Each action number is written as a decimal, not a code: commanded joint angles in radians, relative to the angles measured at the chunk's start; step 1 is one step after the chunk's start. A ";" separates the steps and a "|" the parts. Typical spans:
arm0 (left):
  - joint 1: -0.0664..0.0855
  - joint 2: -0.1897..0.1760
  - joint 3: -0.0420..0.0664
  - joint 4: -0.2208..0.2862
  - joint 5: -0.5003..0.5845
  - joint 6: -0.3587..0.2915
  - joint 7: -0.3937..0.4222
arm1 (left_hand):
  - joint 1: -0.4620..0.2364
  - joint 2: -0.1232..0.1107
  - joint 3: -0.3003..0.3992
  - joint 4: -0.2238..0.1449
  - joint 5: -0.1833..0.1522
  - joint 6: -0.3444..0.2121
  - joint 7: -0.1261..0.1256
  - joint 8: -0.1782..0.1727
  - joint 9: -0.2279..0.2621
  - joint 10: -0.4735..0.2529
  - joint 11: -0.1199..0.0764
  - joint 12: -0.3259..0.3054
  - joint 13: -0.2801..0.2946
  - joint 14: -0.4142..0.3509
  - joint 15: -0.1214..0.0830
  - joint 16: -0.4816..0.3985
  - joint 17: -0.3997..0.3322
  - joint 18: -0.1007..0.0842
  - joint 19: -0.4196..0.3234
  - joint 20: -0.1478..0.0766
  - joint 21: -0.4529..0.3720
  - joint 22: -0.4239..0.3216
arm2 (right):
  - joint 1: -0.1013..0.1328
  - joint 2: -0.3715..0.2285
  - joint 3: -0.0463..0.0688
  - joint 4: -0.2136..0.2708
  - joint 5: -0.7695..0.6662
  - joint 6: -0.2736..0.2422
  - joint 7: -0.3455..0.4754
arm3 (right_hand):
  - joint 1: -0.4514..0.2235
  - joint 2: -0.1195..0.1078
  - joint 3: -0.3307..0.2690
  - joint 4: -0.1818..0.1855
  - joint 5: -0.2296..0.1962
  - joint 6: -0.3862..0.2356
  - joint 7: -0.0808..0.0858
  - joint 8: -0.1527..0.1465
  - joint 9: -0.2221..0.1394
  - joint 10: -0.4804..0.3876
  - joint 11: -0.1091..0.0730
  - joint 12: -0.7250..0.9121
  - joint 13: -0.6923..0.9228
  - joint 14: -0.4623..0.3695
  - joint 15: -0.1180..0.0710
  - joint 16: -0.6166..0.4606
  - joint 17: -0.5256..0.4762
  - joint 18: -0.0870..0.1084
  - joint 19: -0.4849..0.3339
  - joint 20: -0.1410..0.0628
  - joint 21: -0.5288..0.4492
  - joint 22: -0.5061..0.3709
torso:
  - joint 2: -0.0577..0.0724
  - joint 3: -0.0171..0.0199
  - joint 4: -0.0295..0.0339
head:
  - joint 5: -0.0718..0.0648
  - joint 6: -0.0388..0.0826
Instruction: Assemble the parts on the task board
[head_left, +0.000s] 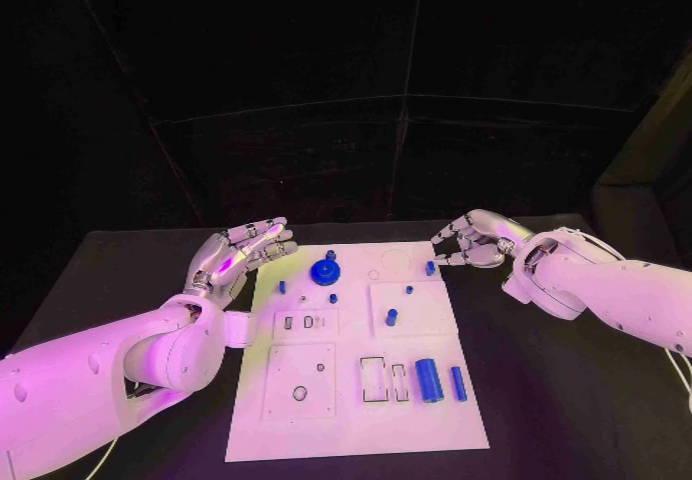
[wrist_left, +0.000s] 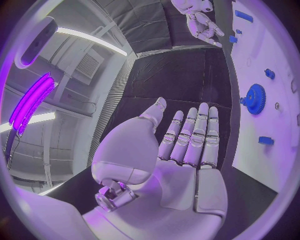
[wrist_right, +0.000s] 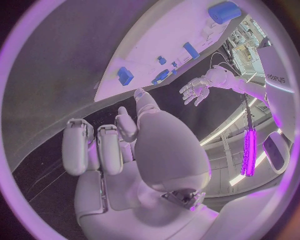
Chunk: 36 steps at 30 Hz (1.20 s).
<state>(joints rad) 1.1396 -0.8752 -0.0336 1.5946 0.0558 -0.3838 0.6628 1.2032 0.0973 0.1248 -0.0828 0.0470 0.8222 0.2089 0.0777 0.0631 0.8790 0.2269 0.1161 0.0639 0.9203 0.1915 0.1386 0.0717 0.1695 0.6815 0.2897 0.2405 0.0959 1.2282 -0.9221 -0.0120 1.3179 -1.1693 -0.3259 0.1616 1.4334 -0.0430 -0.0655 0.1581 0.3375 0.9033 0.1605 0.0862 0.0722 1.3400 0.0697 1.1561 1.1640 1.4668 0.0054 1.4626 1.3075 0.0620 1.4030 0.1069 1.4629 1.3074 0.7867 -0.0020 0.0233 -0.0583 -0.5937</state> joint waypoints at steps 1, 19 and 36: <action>0.001 0.001 0.001 0.000 -0.008 0.015 0.006 | 0.006 0.006 0.002 -0.003 0.006 0.002 0.071 -0.002 0.001 0.004 0.001 -0.004 0.000 0.002 -0.002 -0.004 -0.001 0.001 0.005 -0.001 -0.004 -0.001 | -0.005 0.001 0.000 -0.001 -0.001 0.038 0.017 | 0.009 -0.001 0.001 -0.006 -0.007 -0.001 0.001 -0.004 -0.001 -0.006 0.000 -0.005 -0.001 0.063 -0.009 0.002 0.068 -0.010 0.002 0.001 0.001 0.036 | 0.000 -0.0013 -0.0016 | 0.004 0.000; 0.001 0.003 0.001 -0.003 -0.008 0.014 0.006 | 0.005 0.006 0.004 -0.005 0.006 0.003 0.071 -0.002 0.001 0.004 0.001 -0.004 0.000 0.002 -0.002 -0.004 -0.001 0.001 0.005 -0.001 -0.004 -0.002 | -0.022 0.026 0.000 -0.025 -0.014 0.043 -0.001 | 0.011 0.003 0.000 -0.008 -0.006 0.003 0.001 -0.002 -0.001 -0.005 0.000 -0.004 0.001 0.063 -0.009 0.002 0.068 -0.009 0.001 0.001 0.000 0.034 | 0.000 -0.0010 0.0014 | 0.002 -0.004; 0.001 0.004 0.001 -0.007 -0.008 0.015 0.005 | 0.005 0.006 0.004 -0.005 0.006 0.003 0.071 -0.002 0.001 0.004 0.001 -0.004 0.000 0.002 -0.002 -0.004 -0.001 0.001 0.005 -0.001 -0.004 -0.002 | -0.023 0.056 0.000 -0.050 -0.040 0.077 -0.028 | 0.039 0.022 0.012 -0.031 -0.020 0.034 -0.004 0.012 0.003 0.003 -0.005 0.003 0.010 0.064 -0.013 0.005 0.074 -0.010 0.004 -0.001 0.002 0.039 | -0.001 -0.0024 0.0006 | 0.005 -0.006</action>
<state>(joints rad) 1.1394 -0.8713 -0.0337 1.5864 0.0556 -0.3828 0.6617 1.2032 0.0973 0.1248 -0.0828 0.0470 0.8221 0.2089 0.0777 0.0631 0.8790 0.2269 0.1161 0.0639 0.9203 0.1915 0.1387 0.0717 0.1695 0.6815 0.2897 0.2405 0.0951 1.2039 -0.8668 -0.0120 1.2690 -1.1974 -0.2649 0.1417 1.4622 -0.0246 -0.0516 0.1334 0.3221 0.9285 0.1571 0.0925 0.0744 1.3398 0.0698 1.1537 1.1729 1.4667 -0.0021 1.4625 1.3075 0.0619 1.4029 0.1069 1.4629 1.3073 0.7864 -0.0039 0.0240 -0.0536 -0.5988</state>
